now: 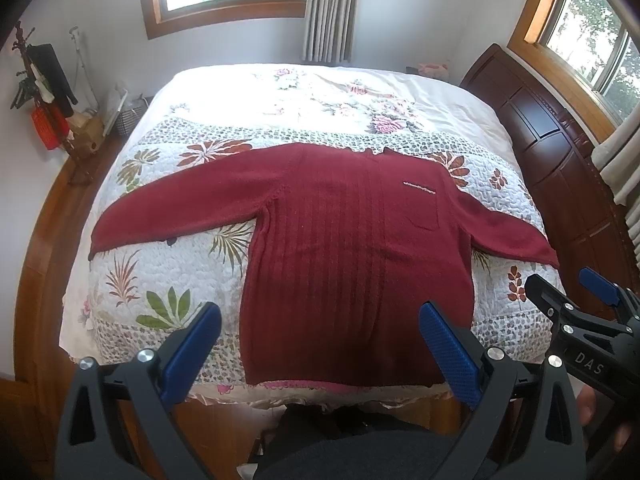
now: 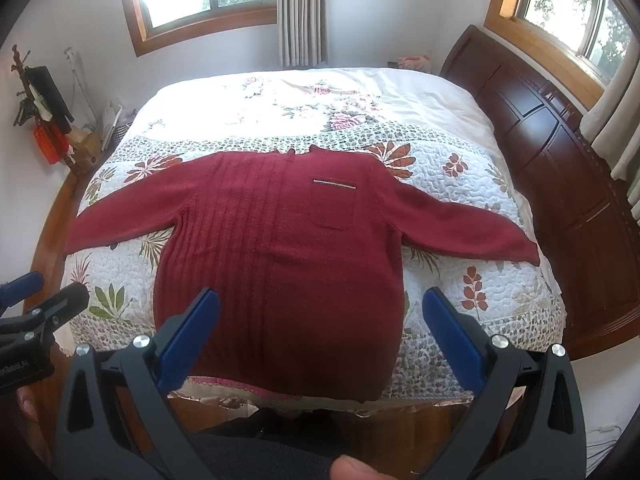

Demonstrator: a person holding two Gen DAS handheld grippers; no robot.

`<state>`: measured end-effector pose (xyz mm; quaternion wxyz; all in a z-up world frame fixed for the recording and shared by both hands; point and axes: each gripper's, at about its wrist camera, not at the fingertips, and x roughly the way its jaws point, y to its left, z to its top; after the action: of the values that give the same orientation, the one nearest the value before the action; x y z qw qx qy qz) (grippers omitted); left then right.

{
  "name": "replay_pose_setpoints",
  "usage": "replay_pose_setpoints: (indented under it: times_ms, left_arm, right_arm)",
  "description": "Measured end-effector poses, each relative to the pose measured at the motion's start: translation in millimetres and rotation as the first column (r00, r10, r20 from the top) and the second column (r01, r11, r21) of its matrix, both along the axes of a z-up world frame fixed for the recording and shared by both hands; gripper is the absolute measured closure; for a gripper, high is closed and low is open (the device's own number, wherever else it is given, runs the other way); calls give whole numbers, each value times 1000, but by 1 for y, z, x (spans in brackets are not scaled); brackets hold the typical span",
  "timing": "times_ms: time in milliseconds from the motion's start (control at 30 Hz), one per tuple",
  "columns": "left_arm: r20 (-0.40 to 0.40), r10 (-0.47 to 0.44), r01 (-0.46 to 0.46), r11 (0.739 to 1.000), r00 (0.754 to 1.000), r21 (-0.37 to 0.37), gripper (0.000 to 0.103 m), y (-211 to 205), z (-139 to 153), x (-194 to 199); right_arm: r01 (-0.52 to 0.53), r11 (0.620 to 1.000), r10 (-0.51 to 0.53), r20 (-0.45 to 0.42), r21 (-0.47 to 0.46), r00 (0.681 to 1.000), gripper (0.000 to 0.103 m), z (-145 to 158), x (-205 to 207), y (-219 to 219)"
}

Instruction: Fold small clothes

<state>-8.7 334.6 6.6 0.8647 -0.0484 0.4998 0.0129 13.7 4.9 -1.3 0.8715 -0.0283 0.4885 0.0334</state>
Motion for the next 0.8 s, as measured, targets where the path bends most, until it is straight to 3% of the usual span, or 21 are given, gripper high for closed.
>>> replay_pose_setpoints:
  times_ms: [800]
  left_arm:
    - [8, -3, 3, 1000, 1000, -2, 4, 3, 1, 4]
  right_arm:
    - [3, 1000, -3, 1, 0, 1000, 2, 1, 4, 0]
